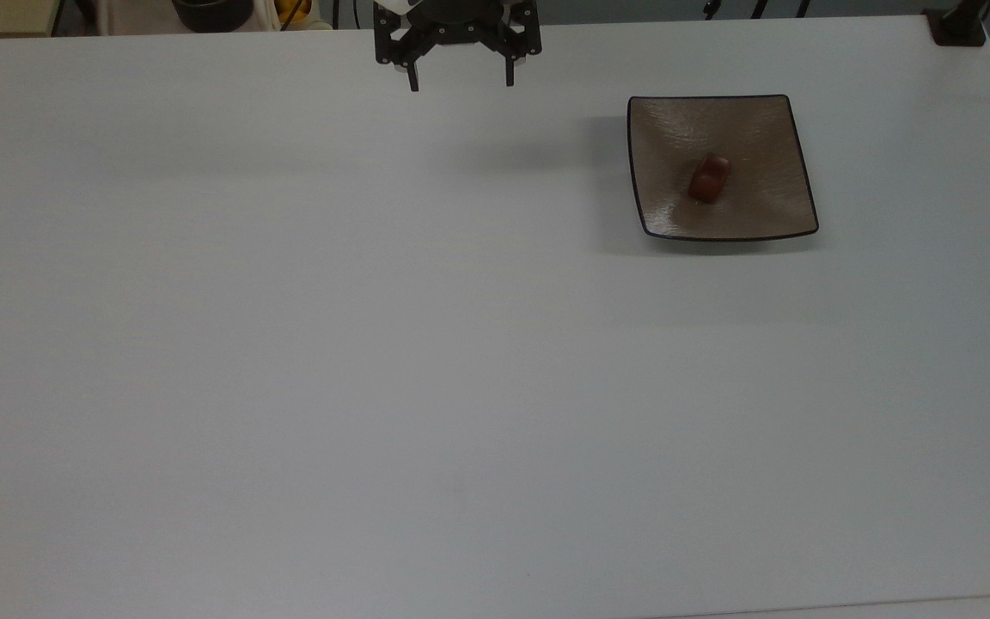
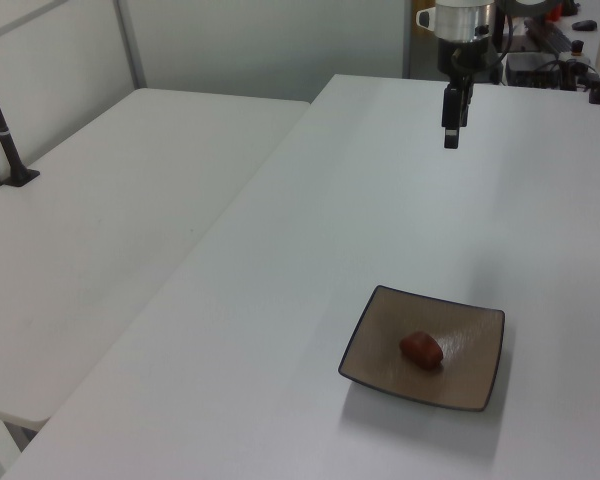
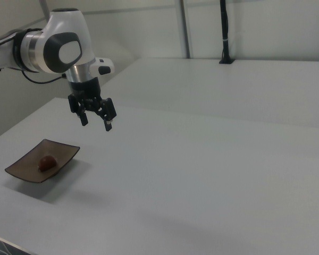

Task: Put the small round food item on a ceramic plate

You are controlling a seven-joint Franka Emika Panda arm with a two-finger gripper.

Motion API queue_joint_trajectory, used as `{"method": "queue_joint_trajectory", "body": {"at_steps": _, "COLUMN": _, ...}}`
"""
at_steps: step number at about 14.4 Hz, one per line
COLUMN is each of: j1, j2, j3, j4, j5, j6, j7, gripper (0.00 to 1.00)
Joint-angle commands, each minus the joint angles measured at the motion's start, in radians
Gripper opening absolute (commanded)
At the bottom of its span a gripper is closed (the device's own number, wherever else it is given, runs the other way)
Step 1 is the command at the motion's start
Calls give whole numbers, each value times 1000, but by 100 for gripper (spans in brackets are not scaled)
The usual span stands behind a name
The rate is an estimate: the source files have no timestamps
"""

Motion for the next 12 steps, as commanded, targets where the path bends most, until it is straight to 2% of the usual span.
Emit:
{"method": "queue_joint_trajectory", "body": {"at_steps": 1, "j1": -36, "j2": -6, "j3": 3, "j4": 0, "j5": 20, "j6": -17, "j7": -18, "gripper": 100}}
{"method": "queue_joint_trajectory", "body": {"at_steps": 12, "j1": -62, "j2": -1, "j3": 21, "j4": -9, "j5": 6, "j6": 23, "j7": -20, "gripper": 100}}
